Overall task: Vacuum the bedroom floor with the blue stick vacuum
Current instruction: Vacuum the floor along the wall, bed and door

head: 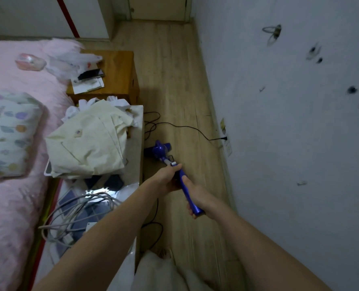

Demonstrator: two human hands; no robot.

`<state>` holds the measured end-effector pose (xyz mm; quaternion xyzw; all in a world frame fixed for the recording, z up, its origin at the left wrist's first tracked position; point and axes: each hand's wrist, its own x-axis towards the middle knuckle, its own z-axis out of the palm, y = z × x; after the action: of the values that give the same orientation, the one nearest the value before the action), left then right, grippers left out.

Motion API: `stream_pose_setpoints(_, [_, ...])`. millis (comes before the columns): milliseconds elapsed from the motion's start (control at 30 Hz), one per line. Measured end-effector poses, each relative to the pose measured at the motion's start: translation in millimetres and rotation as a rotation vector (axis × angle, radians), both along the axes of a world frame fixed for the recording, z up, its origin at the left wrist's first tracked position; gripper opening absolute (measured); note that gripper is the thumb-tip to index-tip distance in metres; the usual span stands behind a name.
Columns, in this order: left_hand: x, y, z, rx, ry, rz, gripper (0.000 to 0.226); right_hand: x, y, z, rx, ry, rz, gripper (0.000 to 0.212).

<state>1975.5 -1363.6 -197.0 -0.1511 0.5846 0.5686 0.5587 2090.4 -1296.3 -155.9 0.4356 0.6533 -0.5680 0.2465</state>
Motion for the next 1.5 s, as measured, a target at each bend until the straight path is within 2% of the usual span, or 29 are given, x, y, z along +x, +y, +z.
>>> stream_pose_setpoints(167, [39,-5,17,0.020,-0.084,0.032,0.043,40,0,21,0.000,-0.021,-0.017,0.066])
stream_pose_setpoints(367, [101,-15,40,0.026,-0.109,0.018,0.028,98,-10,44,-0.011,-0.028,-0.075,0.066])
stream_pose_setpoints(500, [144,-31,47,0.021,-0.084,0.001,0.022,137,-37,55,-0.075,-0.007,-0.203,0.061])
stream_pose_setpoints(567, [158,-41,44,0.032,-0.060,0.006,0.027,151,-55,56,-0.119,0.014,-0.296,0.058])
stream_pose_setpoints(667, [173,-61,36,0.018,-0.016,-0.004,0.050,163,-82,50,-0.155,0.069,-0.378,0.048])
stream_pose_setpoints(733, [179,-76,30,-0.005,0.019,-0.012,0.062,166,-101,44,-0.124,0.062,-0.405,0.049])
stream_pose_setpoints(800, [181,-87,30,-0.014,0.077,-0.034,0.061,164,-116,36,-0.113,0.074,-0.445,0.054])
stream_pose_setpoints(900, [175,-92,32,-0.002,0.150,-0.063,0.048,152,-130,24,-0.149,0.127,-0.513,0.050])
stream_pose_setpoints(1000, [157,-86,36,0.003,0.196,-0.067,0.040,133,-127,21,-0.157,0.109,-0.535,0.056])
stream_pose_setpoints(1233, [93,-54,21,-0.015,0.302,-0.172,0.040,79,-92,13,-0.135,0.150,-0.477,0.043])
stream_pose_setpoints(1333, [60,-32,14,0.008,0.278,-0.174,0.032,48,-71,4,-0.091,0.155,-0.442,0.048])
stream_pose_setpoints(1500, [-2,1,-2,-0.038,0.316,-0.214,0.037,-11,-39,-20,-0.045,0.100,-0.409,0.053])
